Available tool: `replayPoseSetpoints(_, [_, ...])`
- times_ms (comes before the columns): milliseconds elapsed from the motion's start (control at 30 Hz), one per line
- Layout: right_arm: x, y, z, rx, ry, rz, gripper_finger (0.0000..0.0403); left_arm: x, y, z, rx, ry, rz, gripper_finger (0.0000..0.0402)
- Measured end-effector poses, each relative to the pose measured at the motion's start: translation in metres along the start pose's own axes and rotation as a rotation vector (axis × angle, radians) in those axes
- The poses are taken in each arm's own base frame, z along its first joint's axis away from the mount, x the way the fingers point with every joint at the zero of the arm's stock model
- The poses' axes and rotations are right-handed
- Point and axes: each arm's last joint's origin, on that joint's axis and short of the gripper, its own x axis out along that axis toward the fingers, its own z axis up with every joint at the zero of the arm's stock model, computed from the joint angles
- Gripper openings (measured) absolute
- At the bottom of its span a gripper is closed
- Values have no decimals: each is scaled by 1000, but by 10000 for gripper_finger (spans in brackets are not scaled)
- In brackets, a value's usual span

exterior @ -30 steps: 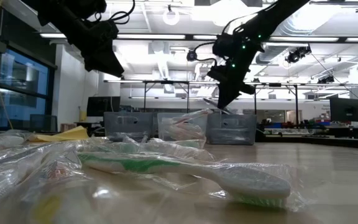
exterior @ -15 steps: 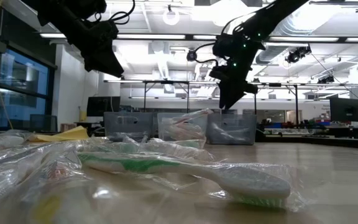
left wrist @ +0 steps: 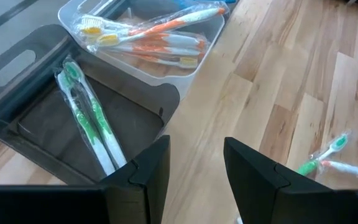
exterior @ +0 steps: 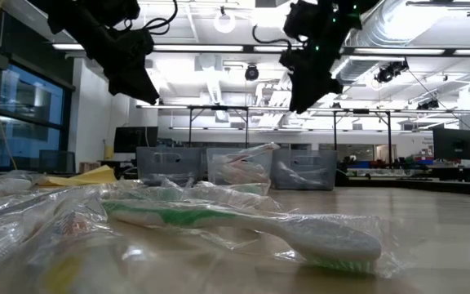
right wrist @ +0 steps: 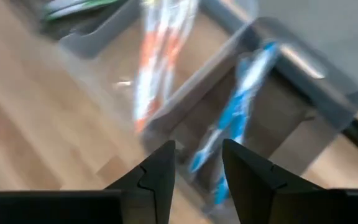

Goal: Pick & Place Toothbrushes
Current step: Put the green toothbrush into the left black bin

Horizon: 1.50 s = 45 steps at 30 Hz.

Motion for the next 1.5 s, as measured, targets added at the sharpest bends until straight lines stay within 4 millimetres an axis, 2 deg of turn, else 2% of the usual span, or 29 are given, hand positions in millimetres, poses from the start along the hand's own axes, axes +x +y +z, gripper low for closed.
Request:
replayPoseSetpoints(200, [-4, 37, -16, -91, 34, 18, 125, -1, 0, -10, -26, 105, 2, 147])
replayPoseSetpoints(333, [-8, 61, -27, -163, 26, -2, 125, -2, -1, -19, -39, 208, -72, 147])
replayPoseSetpoints(467, [-11, 76, -36, -217, 23, -21, 125, -5, -11, -31, -63, 338, -135, 147])
replayPoseSetpoints(600, [-14, 85, -43, -251, 22, -51, 125, -8, -29, -42, -49, 448, -179, 147])
replayPoseSetpoints(967, [-16, 89, -48, -287, 23, -86, 125, -27, -94, -72, 233, 625, -392, 147])
replayPoseSetpoints(1300, [-16, 89, -48, -316, 25, -85, 125, -43, -133, -101, 361, 745, -466, 148])
replayPoseSetpoints(1500, [-16, 89, -48, -325, 19, -101, 125, -43, -152, -119, 432, 794, -414, 148])
